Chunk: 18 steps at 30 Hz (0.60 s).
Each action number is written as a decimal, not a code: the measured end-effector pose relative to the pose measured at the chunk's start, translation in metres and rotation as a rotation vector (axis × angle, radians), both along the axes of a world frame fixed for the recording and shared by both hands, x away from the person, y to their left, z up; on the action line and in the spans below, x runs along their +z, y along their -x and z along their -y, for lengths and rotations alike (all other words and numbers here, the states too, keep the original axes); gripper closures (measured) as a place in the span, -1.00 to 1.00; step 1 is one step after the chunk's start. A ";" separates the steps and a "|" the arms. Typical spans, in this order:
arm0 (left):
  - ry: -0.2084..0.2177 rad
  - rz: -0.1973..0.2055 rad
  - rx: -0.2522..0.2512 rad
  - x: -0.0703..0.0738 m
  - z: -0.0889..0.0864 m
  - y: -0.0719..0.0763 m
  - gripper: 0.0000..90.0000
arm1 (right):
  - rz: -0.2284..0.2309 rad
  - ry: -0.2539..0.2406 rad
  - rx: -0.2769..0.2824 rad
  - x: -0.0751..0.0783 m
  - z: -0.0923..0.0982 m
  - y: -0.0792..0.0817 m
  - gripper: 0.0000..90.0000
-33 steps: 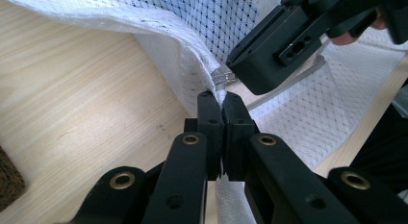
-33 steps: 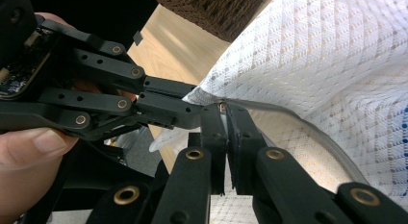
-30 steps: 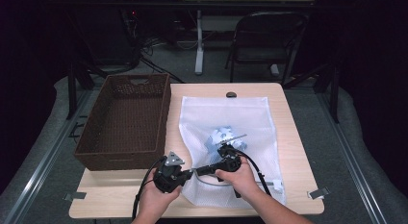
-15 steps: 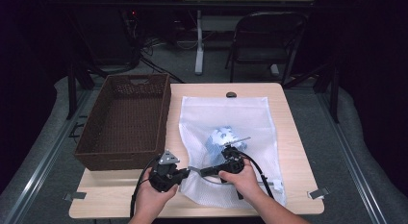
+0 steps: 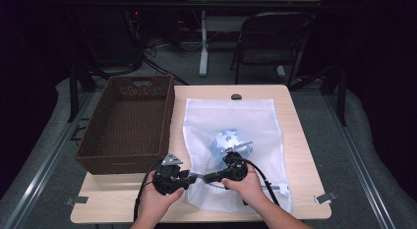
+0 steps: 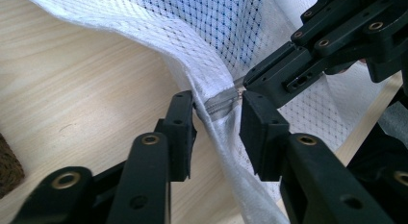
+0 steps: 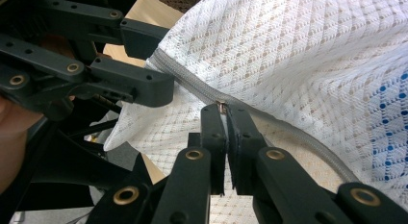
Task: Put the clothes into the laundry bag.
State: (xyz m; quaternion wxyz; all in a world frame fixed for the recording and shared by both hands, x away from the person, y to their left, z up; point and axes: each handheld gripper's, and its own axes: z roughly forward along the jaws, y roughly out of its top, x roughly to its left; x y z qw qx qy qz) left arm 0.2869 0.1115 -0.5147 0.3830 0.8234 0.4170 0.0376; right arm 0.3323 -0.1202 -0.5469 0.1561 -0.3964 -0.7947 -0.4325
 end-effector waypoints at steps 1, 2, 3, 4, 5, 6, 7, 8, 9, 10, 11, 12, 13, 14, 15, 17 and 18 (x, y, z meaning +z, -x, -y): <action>0.004 -0.009 0.002 0.000 0.001 0.000 0.41 | 0.003 0.003 0.000 0.000 0.000 0.000 0.92; -0.003 -0.013 -0.003 0.000 0.001 -0.001 0.35 | 0.001 0.001 0.001 0.000 -0.001 0.000 0.92; -0.007 -0.021 -0.001 -0.001 0.002 -0.001 0.35 | 0.001 0.001 0.001 0.000 -0.001 0.000 0.92; -0.006 -0.017 0.006 -0.002 0.002 -0.002 0.34 | 0.004 0.001 0.002 0.000 -0.001 0.000 0.92; -0.002 -0.022 0.010 -0.002 0.002 -0.002 0.34 | 0.004 0.001 0.002 0.000 -0.001 0.000 0.92; -0.001 -0.030 0.009 -0.003 0.003 -0.003 0.34 | 0.002 0.000 0.002 0.001 -0.001 0.000 0.92; 0.002 -0.036 0.014 -0.003 0.002 -0.003 0.34 | 0.008 0.002 0.005 0.001 -0.001 0.001 0.92; 0.008 -0.036 0.019 -0.003 0.003 -0.004 0.34 | 0.009 0.005 0.005 0.001 -0.001 0.001 0.92; 0.012 -0.030 0.024 -0.004 0.003 -0.004 0.42 | 0.009 0.004 0.004 0.001 -0.002 0.001 0.92; 0.015 -0.029 0.026 -0.004 0.003 -0.004 0.51 | 0.010 0.003 0.003 0.001 -0.002 0.001 0.92; 0.024 -0.035 0.036 -0.004 0.002 -0.005 0.51 | 0.010 0.003 0.003 0.001 -0.002 0.001 0.92; 0.030 -0.039 0.032 -0.004 0.001 -0.005 0.58 | 0.009 0.004 0.005 0.001 -0.002 0.001 0.92; 0.038 -0.040 0.038 -0.004 0.001 -0.006 0.62 | 0.009 0.004 0.004 0.000 -0.002 0.001 0.92; 0.035 -0.042 0.032 -0.005 0.001 -0.006 0.68 | 0.003 0.005 0.000 0.000 -0.002 0.001 0.92; 0.034 -0.032 0.041 -0.005 0.001 -0.005 0.72 | 0.001 0.006 -0.001 0.000 -0.002 0.001 0.92; 0.026 -0.035 0.032 -0.005 0.002 -0.005 0.79 | 0.005 0.010 0.003 0.000 -0.002 0.001 0.92; 0.022 -0.034 0.029 -0.005 0.002 -0.005 0.81 | 0.004 0.009 0.001 0.000 -0.002 0.001 0.92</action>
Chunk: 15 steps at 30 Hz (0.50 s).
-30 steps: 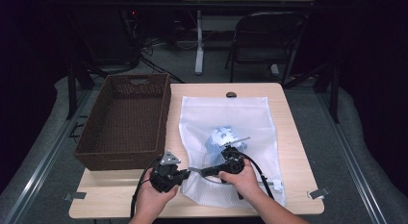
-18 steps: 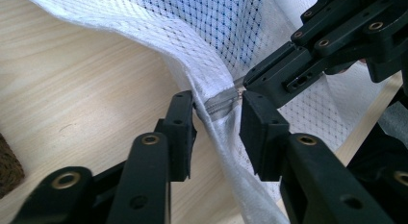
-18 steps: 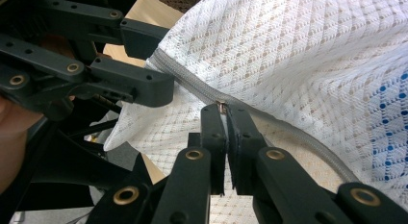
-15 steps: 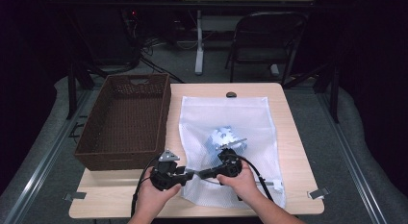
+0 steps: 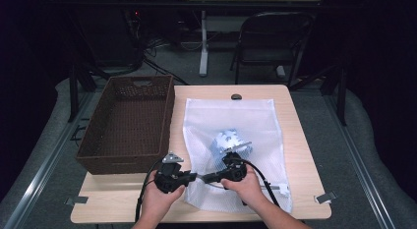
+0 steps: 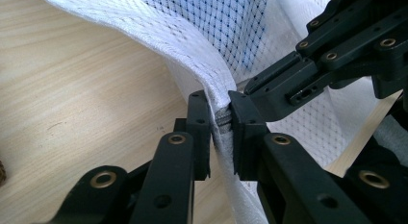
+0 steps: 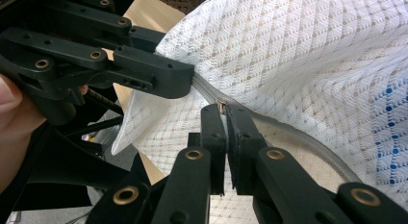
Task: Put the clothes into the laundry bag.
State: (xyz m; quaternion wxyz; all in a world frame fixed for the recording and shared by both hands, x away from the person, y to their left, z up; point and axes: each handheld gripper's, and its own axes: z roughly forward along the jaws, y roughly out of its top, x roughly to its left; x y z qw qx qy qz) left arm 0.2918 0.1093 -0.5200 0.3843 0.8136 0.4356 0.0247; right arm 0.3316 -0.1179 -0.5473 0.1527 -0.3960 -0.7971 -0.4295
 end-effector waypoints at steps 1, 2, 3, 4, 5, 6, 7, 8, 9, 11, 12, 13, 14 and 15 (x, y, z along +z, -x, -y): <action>-0.002 0.001 0.002 0.000 0.000 0.000 0.82 | 0.000 -0.003 -0.001 0.000 0.000 0.000 0.92; -0.006 0.000 -0.003 0.000 0.001 0.000 0.85 | -0.001 -0.003 -0.003 -0.001 0.000 0.000 0.92; -0.010 -0.001 -0.006 0.000 0.000 0.001 0.85 | -0.001 -0.003 -0.003 -0.001 0.000 0.000 0.92; -0.013 -0.003 -0.008 0.000 0.000 0.001 0.86 | -0.002 -0.003 -0.004 -0.001 0.000 0.000 0.92; -0.014 -0.002 -0.006 0.000 0.001 0.001 0.87 | -0.001 -0.007 -0.004 -0.001 0.000 0.000 0.92; -0.018 -0.004 -0.007 0.000 0.001 0.001 0.87 | -0.003 -0.008 -0.013 -0.001 0.001 0.000 0.92; -0.019 -0.002 -0.005 0.000 0.001 0.001 0.88 | -0.006 -0.008 -0.016 -0.001 0.002 0.000 0.92; -0.018 -0.003 -0.002 0.000 0.001 0.002 0.88 | -0.004 -0.006 -0.015 -0.001 0.002 0.000 0.92; -0.018 0.001 0.000 0.000 0.001 0.001 0.88 | -0.004 -0.006 -0.015 -0.001 0.002 0.000 0.92; -0.019 0.000 0.002 0.000 0.001 0.002 0.89 | -0.002 -0.004 -0.015 -0.001 0.003 0.000 0.92; -0.019 -0.005 -0.006 0.000 0.001 0.002 0.89 | -0.007 -0.009 -0.019 -0.001 0.003 0.000 0.92; -0.022 -0.005 -0.003 0.000 0.001 0.002 0.89 | -0.010 -0.009 -0.020 0.000 0.004 0.000 0.92; -0.033 0.003 0.005 0.000 0.001 0.002 0.89 | 0.004 0.009 -0.019 -0.001 0.005 0.000 0.92; -0.045 0.007 0.010 0.001 0.000 0.002 0.89 | 0.004 0.009 -0.019 -0.001 0.005 0.000 0.92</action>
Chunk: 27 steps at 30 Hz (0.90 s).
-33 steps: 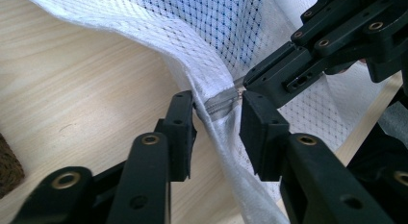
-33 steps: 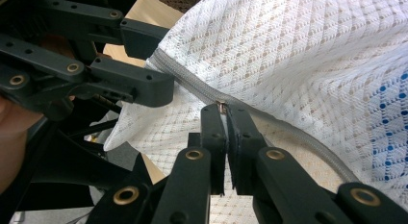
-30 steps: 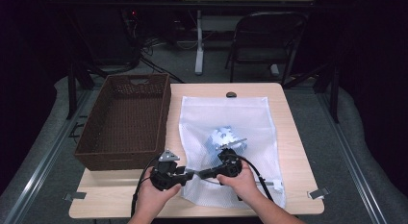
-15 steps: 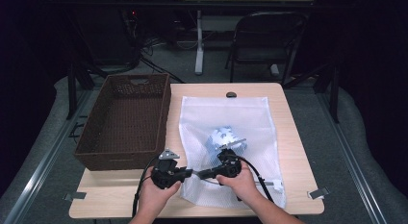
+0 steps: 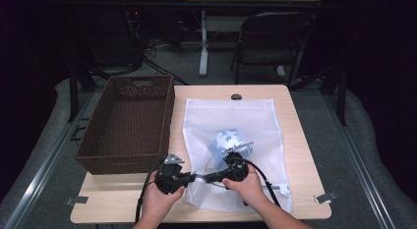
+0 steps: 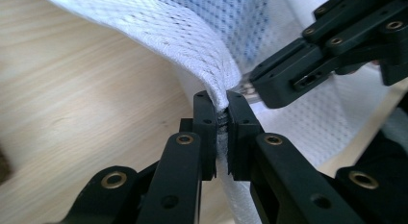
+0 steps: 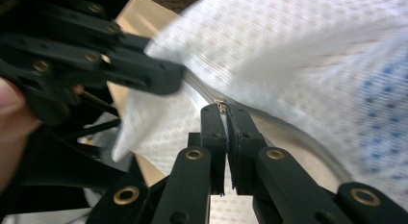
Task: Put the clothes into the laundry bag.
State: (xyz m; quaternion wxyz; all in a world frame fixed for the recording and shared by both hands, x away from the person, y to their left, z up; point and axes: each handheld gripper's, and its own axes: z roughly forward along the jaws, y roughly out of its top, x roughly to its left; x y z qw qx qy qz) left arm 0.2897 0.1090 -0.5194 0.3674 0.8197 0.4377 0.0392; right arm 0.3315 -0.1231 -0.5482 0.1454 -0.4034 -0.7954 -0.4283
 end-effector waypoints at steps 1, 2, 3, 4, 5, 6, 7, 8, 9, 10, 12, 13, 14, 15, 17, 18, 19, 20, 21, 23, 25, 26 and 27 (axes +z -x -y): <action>0.001 -0.006 -0.001 0.000 -0.002 -0.001 0.89 | 0.001 0.008 -0.004 -0.001 0.002 0.000 0.92; 0.003 -0.004 0.004 0.000 -0.003 0.000 0.90 | -0.012 0.001 -0.011 -0.002 0.004 -0.001 0.92; -0.001 -0.004 0.009 0.000 -0.004 0.000 0.89 | -0.019 -0.004 -0.016 -0.002 0.006 0.000 0.92; -0.006 -0.001 0.014 -0.001 -0.005 0.000 0.89 | -0.011 0.002 -0.016 -0.002 0.008 0.000 0.92; -0.015 -0.005 0.018 -0.001 -0.005 0.000 0.89 | -0.010 0.009 -0.022 -0.002 0.011 0.001 0.92; -0.024 -0.003 0.020 -0.001 -0.004 0.000 0.89 | -0.010 0.009 -0.022 -0.002 0.011 0.001 0.92; -0.037 0.005 0.016 -0.001 -0.004 0.000 0.89 | -0.009 0.018 -0.027 -0.002 0.012 0.001 0.92; -0.047 0.010 0.015 -0.001 -0.004 0.000 0.89 | -0.008 0.022 -0.028 -0.003 0.014 0.000 0.92; -0.053 0.012 0.020 -0.001 -0.003 0.000 0.89 | -0.015 0.031 -0.037 -0.002 0.017 0.000 0.92; -0.059 0.013 0.017 -0.001 -0.003 0.000 0.89 | -0.015 0.031 -0.037 -0.002 0.017 0.000 0.92; -0.057 0.006 0.013 -0.002 -0.002 0.001 0.89 | -0.020 0.033 -0.041 -0.002 0.020 0.000 0.92; -0.066 0.011 0.014 -0.002 -0.001 0.001 0.89 | -0.020 0.041 -0.041 -0.001 0.021 0.000 0.92; -0.074 0.013 0.010 -0.002 -0.001 0.000 0.89 | -0.015 0.047 -0.041 0.000 0.022 0.001 0.92; -0.067 0.008 0.009 -0.002 -0.001 0.001 0.89 | -0.016 0.061 -0.039 0.000 0.023 0.001 0.92; -0.072 0.007 0.008 -0.002 -0.001 0.001 0.89 | -0.028 0.079 -0.039 0.001 0.025 0.000 0.92; -0.073 0.007 0.008 -0.002 -0.001 0.001 0.89 | -0.028 0.079 -0.039 0.001 0.025 0.000 0.92; -0.073 0.008 0.009 -0.002 -0.001 0.001 0.89 | -0.039 0.079 -0.041 0.001 0.026 0.000 0.92; -0.072 0.007 0.009 -0.002 -0.002 0.001 0.89 | -0.040 0.077 -0.036 0.001 0.027 -0.001 0.92; -0.070 0.004 0.013 -0.002 -0.002 0.001 0.89 | -0.054 0.079 -0.040 0.002 0.028 -0.001 0.92; -0.070 0.000 0.012 -0.001 -0.002 0.001 0.89 | -0.064 0.097 -0.037 0.003 0.029 -0.002 0.92; -0.070 0.001 0.009 -0.001 -0.003 0.001 0.89 | -0.072 0.105 -0.031 0.004 0.030 -0.003 0.92; -0.072 0.002 0.015 -0.001 -0.004 0.000 0.89 | -0.075 0.106 -0.030 0.005 0.031 -0.003 0.92; -0.071 -0.003 0.022 -0.001 -0.004 0.000 0.89 | -0.075 0.107 -0.029 0.006 0.032 -0.003 0.92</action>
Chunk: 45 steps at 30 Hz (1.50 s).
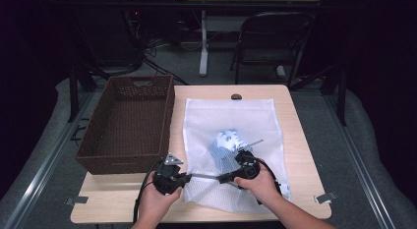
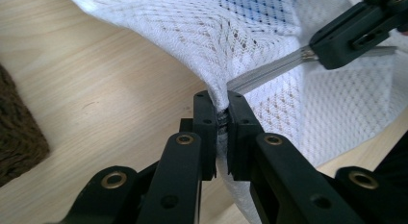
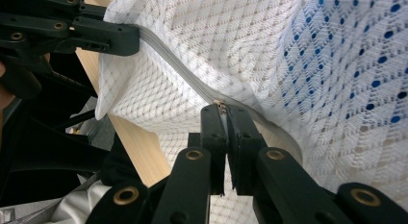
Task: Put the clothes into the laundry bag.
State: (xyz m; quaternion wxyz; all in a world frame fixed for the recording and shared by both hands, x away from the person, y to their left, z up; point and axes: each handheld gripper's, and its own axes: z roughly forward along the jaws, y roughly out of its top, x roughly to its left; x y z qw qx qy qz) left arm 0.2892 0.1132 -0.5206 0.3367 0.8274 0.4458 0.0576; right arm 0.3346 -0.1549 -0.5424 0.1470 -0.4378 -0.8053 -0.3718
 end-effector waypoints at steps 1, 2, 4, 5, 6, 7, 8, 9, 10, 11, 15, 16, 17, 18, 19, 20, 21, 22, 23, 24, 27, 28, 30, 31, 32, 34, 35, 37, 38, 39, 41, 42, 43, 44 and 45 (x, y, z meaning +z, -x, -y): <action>0.003 -0.009 -0.001 0.000 -0.001 0.000 0.89 | -0.003 0.001 -0.002 0.001 0.001 0.000 0.92; 0.003 -0.006 0.006 0.001 -0.002 0.000 0.89 | -0.002 0.000 -0.003 0.001 0.002 0.001 0.92; -0.004 -0.002 0.012 0.001 -0.004 -0.001 0.89 | 0.001 0.005 -0.008 0.001 0.004 0.002 0.92; -0.005 -0.003 0.015 0.001 -0.005 -0.001 0.89 | 0.003 0.005 -0.009 0.001 0.007 0.002 0.92; -0.009 -0.001 0.017 0.001 -0.006 -0.001 0.89 | 0.002 0.005 -0.014 0.001 0.009 0.002 0.92; -0.010 -0.003 0.024 0.001 -0.006 -0.001 0.89 | 0.000 0.005 -0.019 0.000 0.011 0.002 0.92; -0.009 -0.004 0.024 0.001 -0.007 -0.001 0.89 | -0.002 0.006 -0.023 0.000 0.014 0.002 0.92; -0.014 -0.006 0.017 0.001 -0.007 -0.002 0.89 | -0.001 0.005 -0.026 -0.001 0.017 0.002 0.92; -0.014 -0.008 0.018 0.001 -0.007 -0.002 0.89 | 0.004 0.007 -0.028 -0.001 0.019 0.002 0.92; -0.016 -0.008 0.019 0.001 -0.007 -0.002 0.89 | 0.004 0.004 -0.030 -0.002 0.023 0.003 0.92; -0.027 -0.005 0.031 0.000 -0.006 -0.002 0.89 | -0.003 0.005 -0.054 -0.001 0.033 0.004 0.92; -0.032 -0.004 0.033 0.000 -0.007 -0.002 0.89 | 0.000 0.003 -0.057 -0.001 0.036 0.005 0.92; -0.033 -0.001 0.033 0.000 -0.007 -0.002 0.89 | 0.002 0.001 -0.065 -0.001 0.039 0.005 0.92; -0.031 -0.003 0.035 0.000 -0.008 -0.002 0.89 | -0.002 0.002 -0.069 -0.001 0.042 0.005 0.92; -0.034 -0.003 0.037 0.000 -0.009 -0.003 0.89 | 0.000 -0.001 -0.073 -0.001 0.044 0.005 0.92; -0.035 -0.006 0.038 0.000 -0.009 -0.003 0.89 | 0.002 -0.001 -0.075 -0.002 0.047 0.005 0.92; -0.033 -0.006 0.041 0.000 -0.010 -0.003 0.89 | -0.001 -0.005 -0.083 -0.002 0.049 0.006 0.92; -0.036 -0.006 0.041 0.000 -0.010 -0.003 0.89 | -0.002 -0.007 -0.088 -0.003 0.052 0.006 0.92; -0.035 -0.009 0.044 0.000 -0.010 -0.003 0.89 | -0.003 -0.006 -0.092 -0.004 0.054 0.006 0.92; -0.041 -0.008 0.044 0.000 -0.011 -0.003 0.89 | -0.011 -0.006 -0.100 -0.006 0.058 0.007 0.92; -0.045 -0.009 0.045 0.000 -0.011 -0.003 0.89 | -0.015 -0.012 -0.108 -0.008 0.062 0.008 0.92; -0.046 -0.009 0.047 -0.001 -0.011 -0.003 0.89 | -0.019 -0.010 -0.111 -0.009 0.063 0.008 0.92; -0.042 -0.015 0.050 -0.001 -0.011 -0.003 0.89 | -0.021 -0.014 -0.112 -0.012 0.066 0.009 0.92; -0.045 -0.015 0.045 -0.001 -0.012 -0.003 0.89 | -0.023 -0.014 -0.112 -0.013 0.068 0.009 0.92; -0.048 -0.017 0.038 -0.001 -0.012 -0.003 0.89 | -0.024 -0.014 -0.114 -0.015 0.069 0.010 0.92; -0.042 -0.017 0.041 -0.002 -0.011 -0.003 0.89 | -0.033 -0.019 -0.119 -0.017 0.071 0.011 0.92; -0.044 -0.015 0.042 -0.002 -0.010 -0.003 0.89 | -0.036 -0.021 -0.121 -0.018 0.072 0.011 0.92; -0.052 -0.016 0.043 -0.002 -0.009 -0.002 0.89 | -0.033 -0.017 -0.119 -0.020 0.073 0.012 0.92; -0.045 -0.017 0.038 -0.003 -0.010 -0.003 0.89 | -0.036 -0.013 -0.123 -0.021 0.073 0.013 0.92; -0.045 -0.023 0.044 -0.002 -0.010 -0.002 0.89 | -0.038 -0.016 -0.123 -0.022 0.074 0.013 0.92; -0.054 -0.016 0.045 -0.002 -0.011 -0.003 0.89 | -0.041 -0.016 -0.128 -0.024 0.077 0.013 0.92; -0.060 -0.014 0.049 -0.002 -0.012 -0.003 0.89 | -0.043 -0.015 -0.131 -0.025 0.077 0.013 0.92; -0.060 -0.017 0.051 -0.002 -0.013 -0.003 0.89 | -0.044 -0.012 -0.132 -0.025 0.079 0.013 0.92; -0.060 -0.016 0.050 -0.002 -0.013 -0.003 0.89 | -0.044 -0.013 -0.140 -0.026 0.081 0.013 0.92; -0.062 -0.015 0.054 -0.003 -0.014 -0.003 0.89 | -0.044 -0.013 -0.140 -0.026 0.081 0.013 0.92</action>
